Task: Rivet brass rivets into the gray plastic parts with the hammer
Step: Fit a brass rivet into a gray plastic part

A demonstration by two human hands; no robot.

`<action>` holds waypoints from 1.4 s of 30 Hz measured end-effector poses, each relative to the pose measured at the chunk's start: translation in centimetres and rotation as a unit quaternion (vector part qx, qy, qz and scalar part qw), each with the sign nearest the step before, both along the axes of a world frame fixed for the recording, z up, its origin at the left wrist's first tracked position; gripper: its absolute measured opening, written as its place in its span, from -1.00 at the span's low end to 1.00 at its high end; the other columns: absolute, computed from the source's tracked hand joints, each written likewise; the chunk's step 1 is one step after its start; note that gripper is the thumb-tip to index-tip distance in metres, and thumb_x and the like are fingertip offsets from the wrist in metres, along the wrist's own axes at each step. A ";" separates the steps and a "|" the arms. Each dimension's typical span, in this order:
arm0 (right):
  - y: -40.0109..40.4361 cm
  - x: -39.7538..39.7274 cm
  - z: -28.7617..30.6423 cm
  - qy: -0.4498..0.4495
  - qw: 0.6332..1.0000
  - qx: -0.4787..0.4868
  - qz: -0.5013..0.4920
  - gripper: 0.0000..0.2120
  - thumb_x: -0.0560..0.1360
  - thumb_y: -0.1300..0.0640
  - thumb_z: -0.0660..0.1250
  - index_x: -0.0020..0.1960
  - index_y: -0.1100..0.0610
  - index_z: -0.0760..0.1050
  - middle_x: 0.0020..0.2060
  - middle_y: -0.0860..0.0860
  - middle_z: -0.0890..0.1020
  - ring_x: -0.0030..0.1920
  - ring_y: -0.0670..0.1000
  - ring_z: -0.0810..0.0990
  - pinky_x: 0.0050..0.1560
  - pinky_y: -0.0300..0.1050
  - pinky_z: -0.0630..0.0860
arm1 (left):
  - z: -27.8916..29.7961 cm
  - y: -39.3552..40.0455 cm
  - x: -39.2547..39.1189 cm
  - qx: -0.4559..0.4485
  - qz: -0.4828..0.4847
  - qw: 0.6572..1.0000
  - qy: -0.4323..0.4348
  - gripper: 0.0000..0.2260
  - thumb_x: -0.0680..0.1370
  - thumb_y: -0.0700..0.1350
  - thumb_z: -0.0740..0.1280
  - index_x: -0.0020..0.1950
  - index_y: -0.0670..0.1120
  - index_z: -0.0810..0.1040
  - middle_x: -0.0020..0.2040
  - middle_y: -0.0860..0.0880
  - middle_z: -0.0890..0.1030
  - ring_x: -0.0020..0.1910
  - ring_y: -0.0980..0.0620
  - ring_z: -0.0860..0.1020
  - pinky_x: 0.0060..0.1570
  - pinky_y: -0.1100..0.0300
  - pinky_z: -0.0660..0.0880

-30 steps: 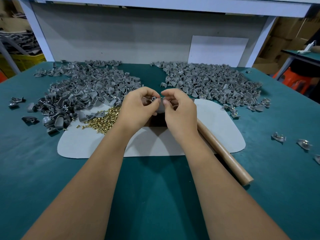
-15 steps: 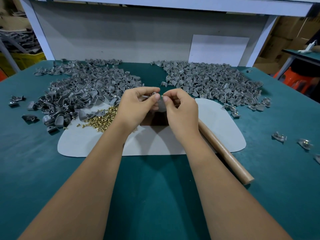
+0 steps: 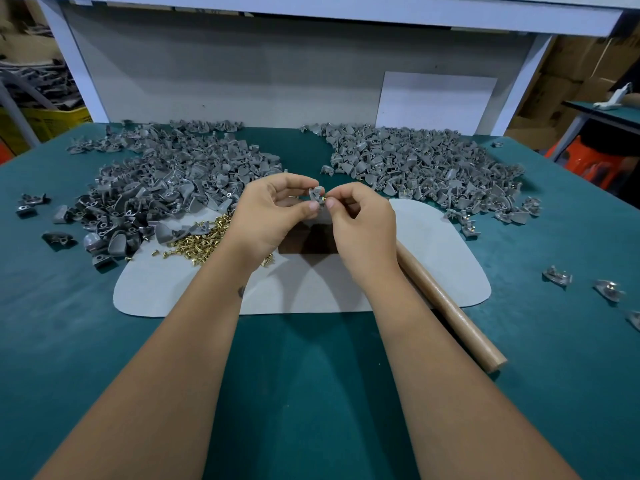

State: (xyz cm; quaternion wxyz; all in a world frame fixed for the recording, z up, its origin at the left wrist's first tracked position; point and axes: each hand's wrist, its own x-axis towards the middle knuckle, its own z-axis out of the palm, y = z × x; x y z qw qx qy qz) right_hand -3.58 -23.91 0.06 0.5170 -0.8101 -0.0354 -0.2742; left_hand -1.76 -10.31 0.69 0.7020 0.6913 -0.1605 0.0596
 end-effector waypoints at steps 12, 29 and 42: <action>0.1 -0.2 0.2 0.004 1.000 0.007 -0.001 -0.91 0.49 0.23 0.34 -0.11 0.06 0.57 -0.21 -0.08 0.62 -0.16 -0.10 0.57 -0.13 -0.30 0.45 | 0.0 -0.1 -0.1 0.014 0.012 1.000 -0.011 -0.70 0.43 -0.40 0.46 0.01 -0.04 0.63 -0.13 0.04 0.66 -0.15 0.22 0.65 -0.07 0.38 0.55; 0.0 -0.2 0.1 0.015 1.000 -0.001 -0.013 -0.86 0.46 0.23 0.37 -0.22 0.02 0.55 -0.22 -0.04 0.61 -0.18 -0.09 0.54 -0.16 -0.24 0.44 | -0.2 -0.3 -0.2 -0.033 0.006 0.999 0.018 -0.77 0.38 -0.45 0.46 -0.10 -0.15 0.63 -0.29 0.02 0.71 -0.27 0.16 0.67 -0.19 0.37 0.56; 0.1 -0.1 0.0 0.005 0.997 -0.076 -0.025 -0.92 0.45 0.28 0.36 -0.19 0.14 0.57 -0.23 -0.04 0.58 -0.19 -0.04 0.50 -0.15 -0.13 0.41 | -0.2 -0.1 0.1 -0.004 -0.007 1.000 0.018 -0.77 0.38 -0.44 0.47 -0.11 -0.14 0.63 -0.34 0.05 0.69 -0.32 0.19 0.66 -0.23 0.42 0.54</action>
